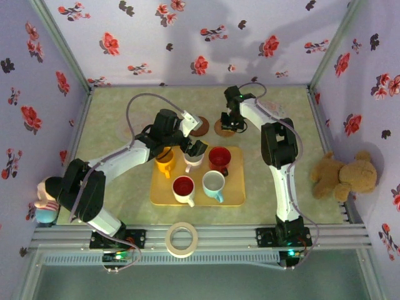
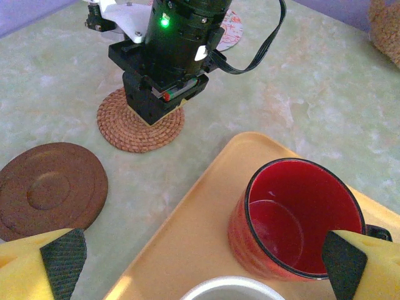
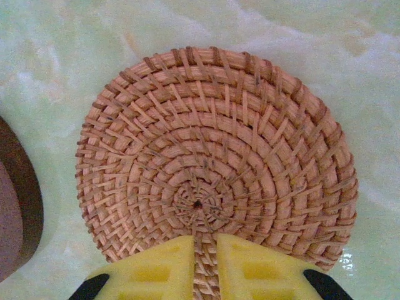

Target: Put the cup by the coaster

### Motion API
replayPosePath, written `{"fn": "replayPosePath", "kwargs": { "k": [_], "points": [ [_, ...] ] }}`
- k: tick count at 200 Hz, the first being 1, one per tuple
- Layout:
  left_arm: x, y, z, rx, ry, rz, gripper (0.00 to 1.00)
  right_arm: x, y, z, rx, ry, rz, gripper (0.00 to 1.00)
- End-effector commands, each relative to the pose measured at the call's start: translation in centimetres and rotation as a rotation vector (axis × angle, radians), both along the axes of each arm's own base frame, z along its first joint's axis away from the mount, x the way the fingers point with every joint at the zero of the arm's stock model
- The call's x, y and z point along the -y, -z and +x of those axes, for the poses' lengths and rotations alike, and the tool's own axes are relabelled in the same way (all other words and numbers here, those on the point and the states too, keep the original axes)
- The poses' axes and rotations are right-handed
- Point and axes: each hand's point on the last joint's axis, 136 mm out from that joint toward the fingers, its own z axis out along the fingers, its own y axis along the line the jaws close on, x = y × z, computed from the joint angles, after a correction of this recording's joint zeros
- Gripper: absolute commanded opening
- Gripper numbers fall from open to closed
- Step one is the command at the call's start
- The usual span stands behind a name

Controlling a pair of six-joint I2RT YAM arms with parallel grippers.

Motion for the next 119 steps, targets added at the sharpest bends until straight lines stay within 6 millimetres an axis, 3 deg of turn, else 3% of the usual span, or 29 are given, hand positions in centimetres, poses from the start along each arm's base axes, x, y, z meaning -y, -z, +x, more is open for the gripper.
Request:
{"fn": "replayPosePath", "kwargs": {
  "k": [1,70,119],
  "points": [
    [-0.4,-1.8,0.3,0.049,-0.011,-0.013,1.00,-0.1,-1.6,-0.6,-0.015,-0.014,-0.014,0.22],
    [-0.1,-3.5,0.7,0.072,-0.022,-0.053,1.00,0.6,-6.7,0.3,0.091,-0.042,-0.051,0.35],
    [0.2,-5.3,0.5,0.100,-0.017,-0.076,1.00,3.2,-10.4,0.0,0.153,-0.063,-0.176,0.42]
  ]
}}
